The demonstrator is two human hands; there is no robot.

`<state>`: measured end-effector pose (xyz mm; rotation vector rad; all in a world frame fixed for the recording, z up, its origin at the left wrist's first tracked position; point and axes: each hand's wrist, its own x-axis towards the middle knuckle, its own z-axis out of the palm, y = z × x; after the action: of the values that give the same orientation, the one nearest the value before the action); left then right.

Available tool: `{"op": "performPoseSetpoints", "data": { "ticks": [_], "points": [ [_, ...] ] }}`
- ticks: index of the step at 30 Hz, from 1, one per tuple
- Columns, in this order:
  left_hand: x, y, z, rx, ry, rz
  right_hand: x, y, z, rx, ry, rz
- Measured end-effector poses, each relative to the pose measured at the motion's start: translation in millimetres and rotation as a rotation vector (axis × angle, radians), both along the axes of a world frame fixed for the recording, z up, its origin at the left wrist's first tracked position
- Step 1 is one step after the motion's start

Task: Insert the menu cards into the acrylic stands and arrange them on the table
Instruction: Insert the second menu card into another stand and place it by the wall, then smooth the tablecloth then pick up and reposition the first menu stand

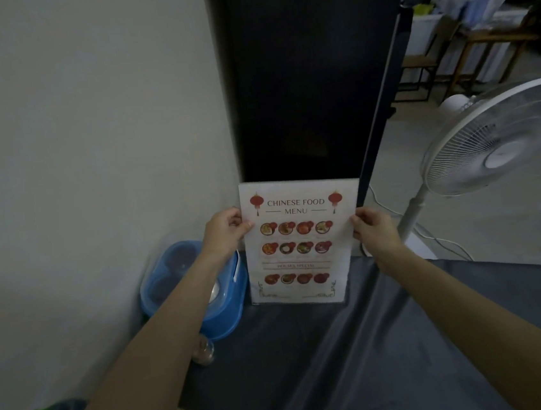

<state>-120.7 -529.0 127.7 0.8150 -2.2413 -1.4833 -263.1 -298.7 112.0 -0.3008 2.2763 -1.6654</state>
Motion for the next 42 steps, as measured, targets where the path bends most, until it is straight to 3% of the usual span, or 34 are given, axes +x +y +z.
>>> {"op": "performPoseSetpoints", "data": {
  "ticks": [6,14,24,31,36,42],
  "points": [
    [-5,-1,-4,-0.003,0.014,0.019,-4,-3,-2,-0.011,-0.013,0.013],
    [-2,-1,-3,0.165,0.074,0.071,-3,5,-2,-0.010,0.007,0.065],
    [32,46,-6,-0.091,0.007,0.342,32,52,6,0.120,0.099,0.017],
    [67,131,-11,-0.161,-0.125,0.148,82,118,3,0.162,0.066,0.098],
    [83,198,-22,-0.319,-0.281,-0.053,106,161,-10,0.477,0.192,0.330],
    [101,271,-39,-0.561,-0.440,-0.292,131,210,-33,0.688,0.268,0.488]
  ]
}}
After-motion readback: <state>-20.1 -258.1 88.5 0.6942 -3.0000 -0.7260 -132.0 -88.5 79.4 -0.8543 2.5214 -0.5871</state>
